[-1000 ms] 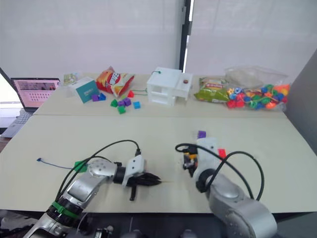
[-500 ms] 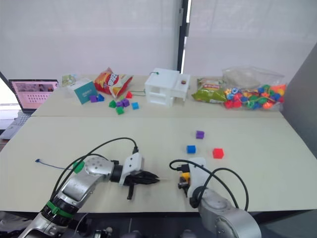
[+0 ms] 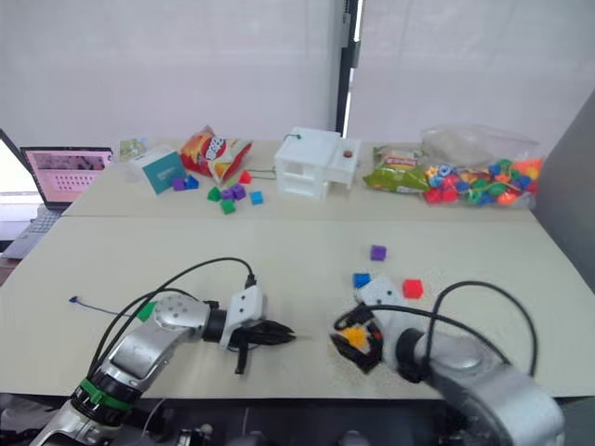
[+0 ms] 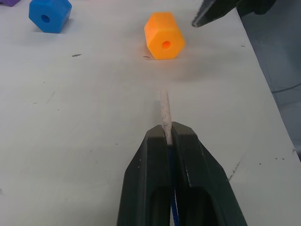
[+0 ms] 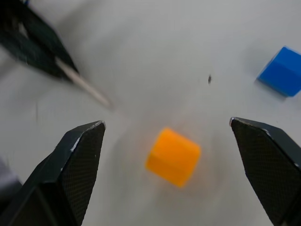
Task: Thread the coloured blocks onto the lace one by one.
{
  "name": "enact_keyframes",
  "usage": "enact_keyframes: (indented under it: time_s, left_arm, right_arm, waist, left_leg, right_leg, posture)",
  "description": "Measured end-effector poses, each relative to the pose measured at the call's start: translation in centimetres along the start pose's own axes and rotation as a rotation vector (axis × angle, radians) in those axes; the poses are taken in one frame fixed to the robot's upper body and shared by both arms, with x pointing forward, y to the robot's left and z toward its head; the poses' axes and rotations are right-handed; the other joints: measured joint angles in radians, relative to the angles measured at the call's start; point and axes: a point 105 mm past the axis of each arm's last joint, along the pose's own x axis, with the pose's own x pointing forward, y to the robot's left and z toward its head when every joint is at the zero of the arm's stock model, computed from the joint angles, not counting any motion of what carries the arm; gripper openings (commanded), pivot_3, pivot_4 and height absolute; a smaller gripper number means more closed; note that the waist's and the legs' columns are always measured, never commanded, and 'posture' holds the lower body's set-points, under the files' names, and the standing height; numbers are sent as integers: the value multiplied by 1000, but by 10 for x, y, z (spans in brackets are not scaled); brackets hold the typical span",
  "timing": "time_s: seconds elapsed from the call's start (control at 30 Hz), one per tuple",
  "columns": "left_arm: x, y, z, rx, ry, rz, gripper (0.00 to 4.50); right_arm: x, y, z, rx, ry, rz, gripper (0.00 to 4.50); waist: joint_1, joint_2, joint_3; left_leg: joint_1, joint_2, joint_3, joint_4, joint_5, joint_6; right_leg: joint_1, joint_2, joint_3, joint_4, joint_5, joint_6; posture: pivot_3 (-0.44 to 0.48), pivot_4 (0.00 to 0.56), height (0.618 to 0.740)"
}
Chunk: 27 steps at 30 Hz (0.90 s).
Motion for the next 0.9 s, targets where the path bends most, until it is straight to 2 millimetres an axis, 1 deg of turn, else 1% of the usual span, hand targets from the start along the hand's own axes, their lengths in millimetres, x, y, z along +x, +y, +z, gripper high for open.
enact_keyframes:
  time_s: [0.03,0.13,0.23,0.33,0.47,0.57,0.67,0.8,0.9]
  left_arm:
    - [0,0,1,1,0,1,0]
    - [0,-2,4,-1,-4,-5,0]
    - [0,-3,7,-2,-10,-12,0]
    - [-1,-5,8,-6,-7,-13,0]
    - [-1,-7,10,-2,-9,-14,0]
    - [-3,-6,9,-14,9,-2,0]
    - [-1,-2,12,-22,21,24,0]
    - [2,-2,16,-20,26,27,0]
    - [6,-1,20,-15,30,26,0]
  right_arm:
    - [0,-7,-2,-31,2,26,4481]
    - [8,-13,-6,-136,-21,170,4481]
    - [17,-21,-11,-258,-21,259,4481]
    - [26,-26,-12,-376,-21,330,4481]
    - [35,-31,-20,-442,-19,389,4481]
    - [37,-30,-22,-458,-31,417,3639]
    - [38,-24,-24,-460,-48,450,2559]
    - [40,-20,-26,-445,-64,460,1312]
    - [41,-18,-25,-430,-76,442,1284]
  waist:
    - [-1,0,0]
    - [-5,0,0]
    - [-5,0,0]
    - [-2,0,0]
    - [10,0,0]
    - [13,0,0]
    - [17,0,0]
    - [19,0,0]
    - [20,0,0]
  left_leg:
    - [0,1,0,0,0,0]
    - [-1,4,1,-1,0,0]
    - [-1,4,2,0,0,0]
    - [-1,3,2,0,0,0]
    - [-2,3,2,0,0,0]
    - [-2,3,2,0,0,0]
    - [-2,3,1,0,0,0]
    - [-1,3,2,0,0,0]
    - [0,3,2,0,0,0]
  right_leg:
    - [0,1,0,-2,0,0]
    - [0,4,1,-4,0,0]
    - [-1,3,1,-3,0,0]
    - [-1,2,1,-3,0,0]
    - [-1,1,1,-3,1,0]
    - [-1,1,1,-3,1,0]
    - [-1,1,1,-2,1,0]
    - [-1,1,2,2,1,0]
    - [-1,1,2,3,1,0]
  posture:
    - [0,150,740]
    - [0,150,740]
    - [0,150,740]
    - [0,150,740]
    - [0,150,740]
    - [0,150,740]
    - [0,150,740]
    - [0,150,740]
    - [0,150,740]
